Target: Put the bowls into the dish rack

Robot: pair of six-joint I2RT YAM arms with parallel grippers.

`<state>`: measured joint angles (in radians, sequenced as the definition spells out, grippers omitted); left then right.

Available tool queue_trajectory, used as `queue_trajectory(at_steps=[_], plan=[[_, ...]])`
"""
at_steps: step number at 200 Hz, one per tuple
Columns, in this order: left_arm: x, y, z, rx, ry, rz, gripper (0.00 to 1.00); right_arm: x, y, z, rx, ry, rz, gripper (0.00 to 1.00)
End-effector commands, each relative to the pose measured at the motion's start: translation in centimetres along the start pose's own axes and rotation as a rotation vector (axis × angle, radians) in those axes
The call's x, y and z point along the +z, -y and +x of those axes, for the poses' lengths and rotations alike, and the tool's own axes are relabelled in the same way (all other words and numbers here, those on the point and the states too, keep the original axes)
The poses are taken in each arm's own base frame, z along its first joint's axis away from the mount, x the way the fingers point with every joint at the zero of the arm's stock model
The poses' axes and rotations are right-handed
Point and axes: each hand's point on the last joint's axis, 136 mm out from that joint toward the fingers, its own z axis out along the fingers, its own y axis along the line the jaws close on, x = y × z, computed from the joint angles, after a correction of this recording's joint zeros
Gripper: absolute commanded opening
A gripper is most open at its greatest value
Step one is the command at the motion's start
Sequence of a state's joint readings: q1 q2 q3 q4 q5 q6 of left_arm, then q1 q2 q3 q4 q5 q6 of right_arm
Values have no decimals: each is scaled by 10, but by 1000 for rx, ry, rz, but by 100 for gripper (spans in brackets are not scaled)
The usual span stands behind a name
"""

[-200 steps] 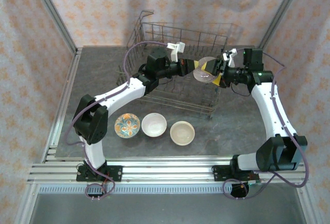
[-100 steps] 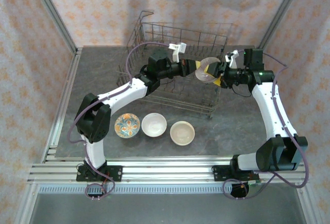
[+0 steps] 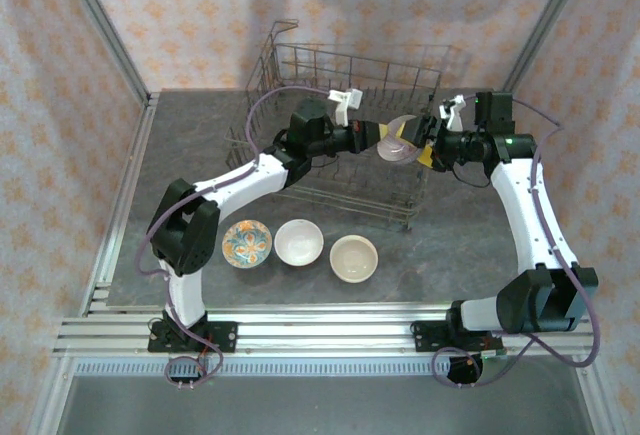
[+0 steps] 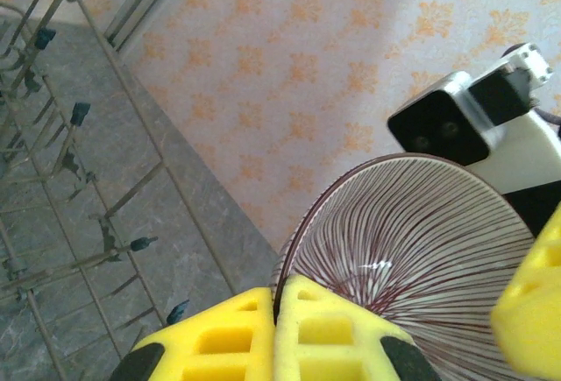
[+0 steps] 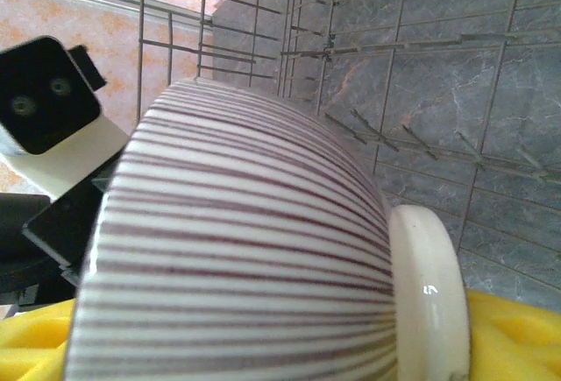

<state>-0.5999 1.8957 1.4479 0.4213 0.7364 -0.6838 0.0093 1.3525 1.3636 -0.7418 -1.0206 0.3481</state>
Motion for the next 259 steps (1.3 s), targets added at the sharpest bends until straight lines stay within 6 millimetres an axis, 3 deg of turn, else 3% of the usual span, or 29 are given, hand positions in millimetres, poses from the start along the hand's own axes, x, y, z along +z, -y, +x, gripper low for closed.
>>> queue_trajectory(at_steps=[1,8,10,18,60,115,259], plan=[[-1,10,-12,13,54,61,0,-15,-27,-7,-62,48,-58,77],[-2,11,-13,12,60,64,0,-15,-27,-7,-60,50,-57,77],[3,1,-7,0,49,51,0,-16,-27,-7,-59,51,-56,77],[4,-3,-5,-7,49,48,0,-16,-28,-8,-55,55,-59,77],[6,-5,-5,-26,69,62,0,-16,-35,-12,-35,70,-96,76],[10,-5,-3,-36,68,76,0,-8,-23,-10,-8,36,-77,69],[16,-23,12,-13,-10,-12,2,-10,-17,-11,-35,34,-15,52]])
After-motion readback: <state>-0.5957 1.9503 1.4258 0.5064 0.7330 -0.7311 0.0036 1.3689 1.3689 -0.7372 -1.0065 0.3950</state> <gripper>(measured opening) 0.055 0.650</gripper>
